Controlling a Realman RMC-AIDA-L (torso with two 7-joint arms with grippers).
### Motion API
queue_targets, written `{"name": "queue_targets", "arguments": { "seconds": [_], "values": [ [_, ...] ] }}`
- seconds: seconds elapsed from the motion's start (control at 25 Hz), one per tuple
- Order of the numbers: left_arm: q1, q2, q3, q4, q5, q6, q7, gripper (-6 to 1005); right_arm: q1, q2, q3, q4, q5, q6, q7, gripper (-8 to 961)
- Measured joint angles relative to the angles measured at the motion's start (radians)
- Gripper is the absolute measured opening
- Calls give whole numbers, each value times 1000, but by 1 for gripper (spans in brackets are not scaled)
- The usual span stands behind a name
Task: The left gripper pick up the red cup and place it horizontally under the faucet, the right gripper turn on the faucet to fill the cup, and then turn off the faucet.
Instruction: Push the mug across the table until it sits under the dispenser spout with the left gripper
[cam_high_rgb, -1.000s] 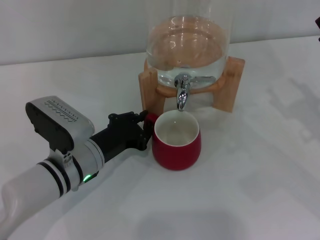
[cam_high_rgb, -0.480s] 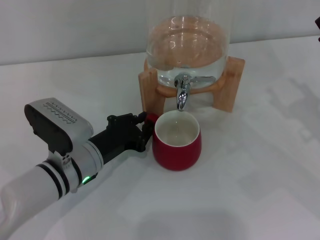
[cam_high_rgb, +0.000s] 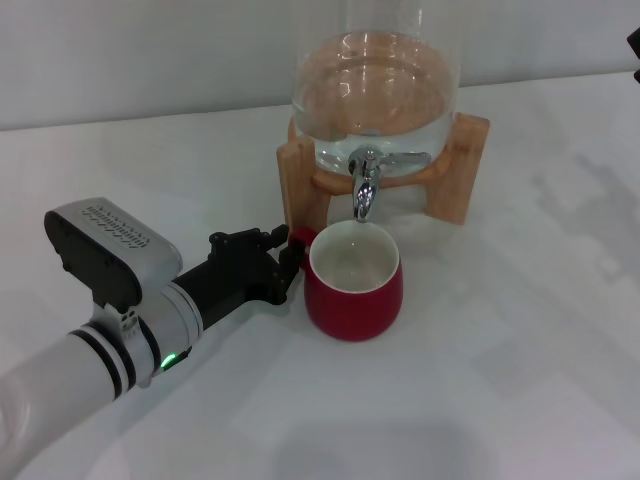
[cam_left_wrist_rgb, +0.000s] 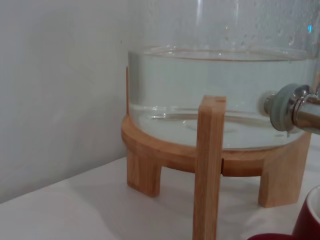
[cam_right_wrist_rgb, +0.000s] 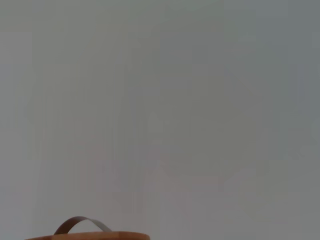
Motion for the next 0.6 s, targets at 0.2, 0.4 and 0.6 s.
{"name": "queue_targets", "arguments": {
  "seconds": [0.2,0.4,0.6],
  "values": [
    [0,0,1,0,0,-4,-1,214,0,0,0,0,0,0,0,781],
    [-2,0,4,0,0,-6,-8,214,1,0,0,0,0,-1,0,781],
    [-3,0,6,0,0,-7,-11,214,2,0,0,0,0,-2,0,781]
  ]
}}
